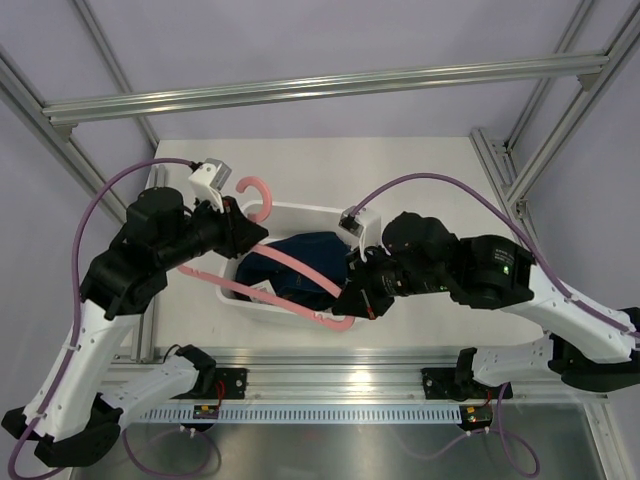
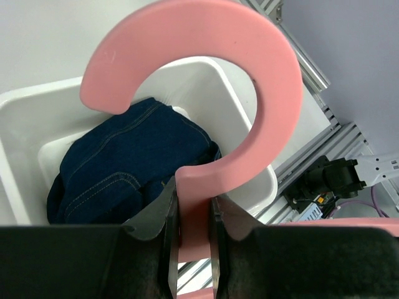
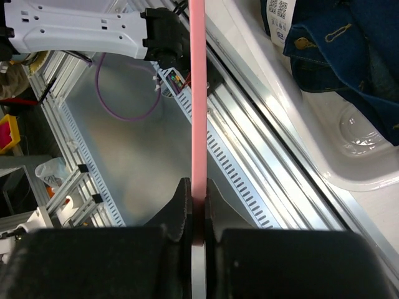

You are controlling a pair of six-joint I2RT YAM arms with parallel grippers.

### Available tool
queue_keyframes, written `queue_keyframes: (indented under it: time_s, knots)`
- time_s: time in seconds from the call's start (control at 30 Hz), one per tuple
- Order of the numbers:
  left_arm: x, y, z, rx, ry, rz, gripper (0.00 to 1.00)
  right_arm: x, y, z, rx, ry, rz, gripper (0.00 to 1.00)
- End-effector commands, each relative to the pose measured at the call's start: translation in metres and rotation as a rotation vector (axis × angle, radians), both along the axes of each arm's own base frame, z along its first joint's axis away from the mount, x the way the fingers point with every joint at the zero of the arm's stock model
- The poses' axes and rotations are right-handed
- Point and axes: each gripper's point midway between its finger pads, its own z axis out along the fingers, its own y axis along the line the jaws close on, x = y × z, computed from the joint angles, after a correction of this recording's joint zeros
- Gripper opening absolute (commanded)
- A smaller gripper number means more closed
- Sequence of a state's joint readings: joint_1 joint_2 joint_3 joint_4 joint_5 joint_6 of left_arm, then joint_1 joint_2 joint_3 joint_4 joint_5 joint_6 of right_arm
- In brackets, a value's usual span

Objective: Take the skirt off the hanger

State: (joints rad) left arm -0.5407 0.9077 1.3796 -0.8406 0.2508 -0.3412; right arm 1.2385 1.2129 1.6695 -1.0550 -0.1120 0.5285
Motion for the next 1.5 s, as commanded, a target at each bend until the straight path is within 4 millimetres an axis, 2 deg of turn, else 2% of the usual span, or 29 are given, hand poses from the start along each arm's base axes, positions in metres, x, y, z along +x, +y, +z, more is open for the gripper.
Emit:
queue_keyframes:
  time_s: [0.0, 0.07, 0.1, 0.23, 0.3, 0.33, 0.37, 0.43, 0.47, 0.6, 0.63, 0.83, 0.93, 1.0, 1.07, 1.13, 1.17, 1.27, 1.47]
  knots:
    - [-0.006, -0.003, 0.032, -0.075, -0.072, -0.018, 0.15, 0.005, 0.014, 0.011, 0.081, -0.037, -0.008, 0.00]
    - [-0.009, -0.002, 0.040, -0.102, -0.087, -0.019, 0.96, 0.015, 0.012, 0.009, 0.089, -0.063, -0.068, 0.00]
    - [-0.011, -0.001, 0.044, -0.114, -0.100, -0.015, 0.99, 0.016, 0.006, 0.014, 0.114, -0.075, -0.084, 0.00]
    - [-0.013, 0.010, 0.063, -0.141, -0.132, 0.043, 0.99, 0.028, -0.008, 0.024, 0.174, -0.118, -0.181, 0.00]
    - [-0.010, 0.022, 0.073, -0.150, -0.142, 0.119, 0.99, 0.029, -0.020, 0.029, 0.200, -0.129, -0.209, 0.00]
    - [-0.005, 0.033, 0.076, -0.150, -0.160, 0.192, 0.99, 0.034, -0.025, 0.030, 0.202, -0.139, -0.246, 0.00]
    - [-0.010, 0.043, 0.085, -0.183, -0.187, 0.235, 0.99, 0.035, -0.030, 0.030, 0.199, -0.143, -0.264, 0.00]
    - [-0.009, 0.063, 0.087, -0.208, -0.215, 0.341, 0.99, 0.044, -0.050, 0.036, 0.211, -0.178, -0.342, 0.00]
    - [-0.017, 0.071, 0.096, -0.252, -0.250, 0.360, 0.99, 0.046, -0.058, 0.038, 0.215, -0.190, -0.368, 0.00]
    - [-0.020, 0.069, 0.090, -0.285, -0.252, 0.347, 0.99, 0.064, -0.107, 0.060, 0.262, -0.272, -0.547, 0.00]
    - [-0.019, 0.064, 0.085, -0.280, -0.237, 0.329, 0.99, 0.073, -0.121, 0.059, 0.236, -0.307, -0.606, 0.00]
    - [-0.015, 0.043, 0.073, -0.314, -0.190, 0.257, 0.99, 0.093, -0.164, 0.089, 0.211, -0.430, -0.773, 0.00]
    - [-0.013, 0.038, 0.069, -0.318, -0.179, 0.240, 0.99, 0.102, -0.171, 0.092, 0.171, -0.474, -0.819, 0.00]
    - [-0.012, 0.036, 0.068, -0.323, -0.172, 0.234, 0.99, 0.107, -0.162, 0.088, 0.127, -0.477, -0.801, 0.00]
    - [-0.011, 0.032, 0.065, -0.324, -0.163, 0.223, 0.99, 0.121, -0.160, 0.081, 0.090, -0.471, -0.834, 0.00]
    - [-0.011, 0.032, 0.064, -0.327, -0.163, 0.220, 0.99, 0.130, -0.146, 0.074, 0.102, -0.469, -0.801, 0.00]
    - [-0.011, 0.032, 0.063, -0.327, -0.161, 0.220, 0.99, 0.141, -0.149, 0.071, 0.087, -0.468, -0.835, 0.00]
    - [-0.012, 0.030, 0.063, -0.325, -0.160, 0.209, 0.99, 0.154, -0.141, 0.062, 0.070, -0.456, -0.829, 0.00]
    - [-0.012, 0.032, 0.056, -0.291, -0.154, 0.212, 0.99, 0.165, -0.138, 0.042, 0.055, -0.435, -0.823, 0.00]
